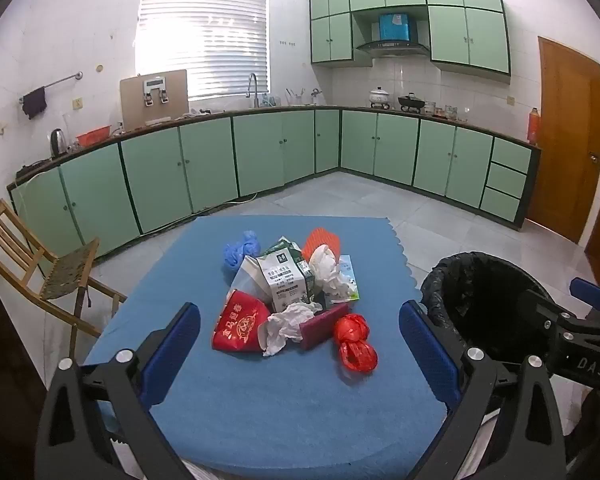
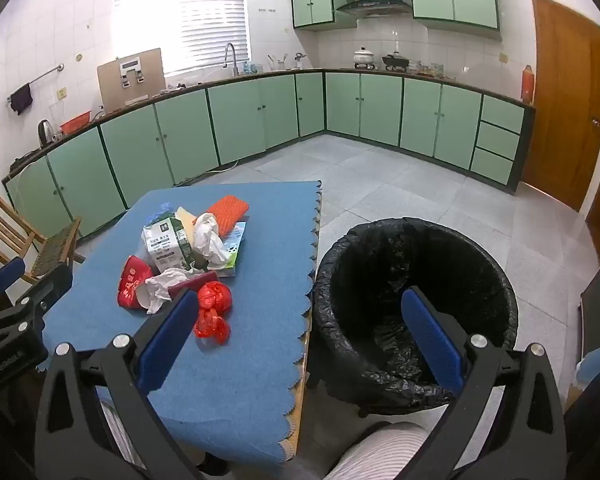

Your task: Collect trash

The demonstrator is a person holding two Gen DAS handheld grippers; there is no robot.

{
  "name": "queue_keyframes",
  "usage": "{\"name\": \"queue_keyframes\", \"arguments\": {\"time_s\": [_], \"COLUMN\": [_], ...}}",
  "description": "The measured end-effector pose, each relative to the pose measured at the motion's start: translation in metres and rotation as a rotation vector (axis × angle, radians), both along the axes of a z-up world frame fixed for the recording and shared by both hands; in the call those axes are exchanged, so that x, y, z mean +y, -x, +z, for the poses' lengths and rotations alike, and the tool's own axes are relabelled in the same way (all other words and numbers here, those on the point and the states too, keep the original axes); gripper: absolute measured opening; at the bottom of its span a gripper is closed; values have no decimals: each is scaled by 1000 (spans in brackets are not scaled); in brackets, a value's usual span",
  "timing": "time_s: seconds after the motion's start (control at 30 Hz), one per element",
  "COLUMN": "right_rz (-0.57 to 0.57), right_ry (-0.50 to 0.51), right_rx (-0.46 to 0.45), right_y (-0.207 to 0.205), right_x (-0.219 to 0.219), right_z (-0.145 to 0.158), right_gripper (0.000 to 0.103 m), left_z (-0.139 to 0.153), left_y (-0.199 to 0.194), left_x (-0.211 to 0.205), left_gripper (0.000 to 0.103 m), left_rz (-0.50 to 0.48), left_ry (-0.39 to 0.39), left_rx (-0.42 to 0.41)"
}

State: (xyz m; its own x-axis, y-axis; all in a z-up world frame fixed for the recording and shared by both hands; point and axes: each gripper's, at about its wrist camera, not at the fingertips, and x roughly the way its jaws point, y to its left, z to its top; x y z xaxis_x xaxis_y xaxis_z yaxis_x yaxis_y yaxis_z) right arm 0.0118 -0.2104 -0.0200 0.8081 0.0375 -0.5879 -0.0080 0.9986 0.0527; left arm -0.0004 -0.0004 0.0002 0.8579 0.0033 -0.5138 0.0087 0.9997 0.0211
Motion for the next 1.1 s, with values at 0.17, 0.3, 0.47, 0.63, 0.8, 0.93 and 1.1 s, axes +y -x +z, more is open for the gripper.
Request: {"name": "queue_keyframes", "arguments": {"time_s": [0.17, 0.3, 0.47, 0.63, 0.8, 0.93, 1.1], "right_rz": [12, 13, 4, 1, -7, -6, -6], "right_ry": [-6, -6, -8, -7, 0, 2, 1], "right_rx": [7, 5, 3, 4, 4, 3, 3], "right_y": [0, -1, -1, 1, 0, 0, -1], "right_x": [1, 0, -6, -6, 2, 2, 2], "right_z": [0, 0, -3, 3, 0, -2, -2], "right_gripper": [98, 98, 98, 98, 98, 98, 98], "left_z": [0, 3, 0, 1, 2, 3, 5], "left_y": [0, 1, -2, -2, -3, -1, -2], "left_x": [-1, 0, 2, 2, 3, 3, 4], "left_gripper": [97, 97, 97, 97, 97, 97, 97], "left_rz": [1, 1, 4, 4, 4, 5, 2], "left_ry": [-2, 1, 1, 0, -1, 1, -1], "left_rx": [4, 0, 0, -2, -2, -2, -5]}}
